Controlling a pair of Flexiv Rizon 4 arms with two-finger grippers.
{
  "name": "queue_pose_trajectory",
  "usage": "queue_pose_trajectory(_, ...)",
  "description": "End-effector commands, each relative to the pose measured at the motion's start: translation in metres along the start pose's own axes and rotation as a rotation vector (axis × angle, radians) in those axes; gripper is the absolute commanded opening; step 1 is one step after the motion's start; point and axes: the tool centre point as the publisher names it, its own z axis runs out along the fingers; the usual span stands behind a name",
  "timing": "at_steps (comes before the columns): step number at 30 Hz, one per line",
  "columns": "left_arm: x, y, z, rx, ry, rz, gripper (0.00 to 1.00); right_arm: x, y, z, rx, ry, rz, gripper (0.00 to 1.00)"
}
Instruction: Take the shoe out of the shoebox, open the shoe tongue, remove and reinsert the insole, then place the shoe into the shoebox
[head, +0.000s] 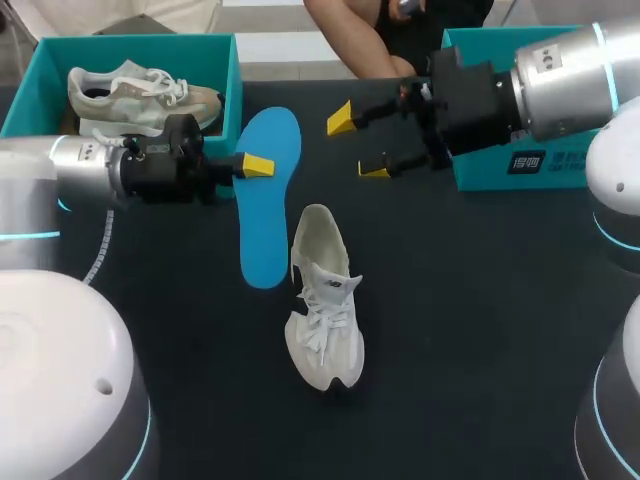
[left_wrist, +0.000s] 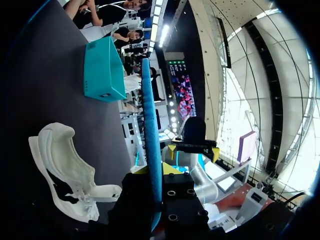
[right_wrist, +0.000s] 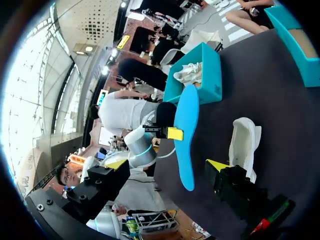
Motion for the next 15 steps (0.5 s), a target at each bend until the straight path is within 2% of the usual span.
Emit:
queue_pose_trajectory(1, -0.0073, -0.0023, 0.0074, 0.014, 0.012, 0.003, 0.0, 0.0164, 0.0075, 0.0163, 0.033, -0.51, -0.056, 1.0)
queue_pose_trajectory(2, -0.008, -0.0031, 0.008, 0.03, 0.015, 0.007, 0.0, 0.0176, 0.0083, 0.0183, 0.056, -0.535, -0.069, 1.0)
queue_pose_trajectory(15, -0.0082, -0.0034, 0.008, 0.028, 0.022, 0.005, 0.0, 0.0176, 0.0083, 0.0183, 0.056, -0.535, -0.069, 1.0)
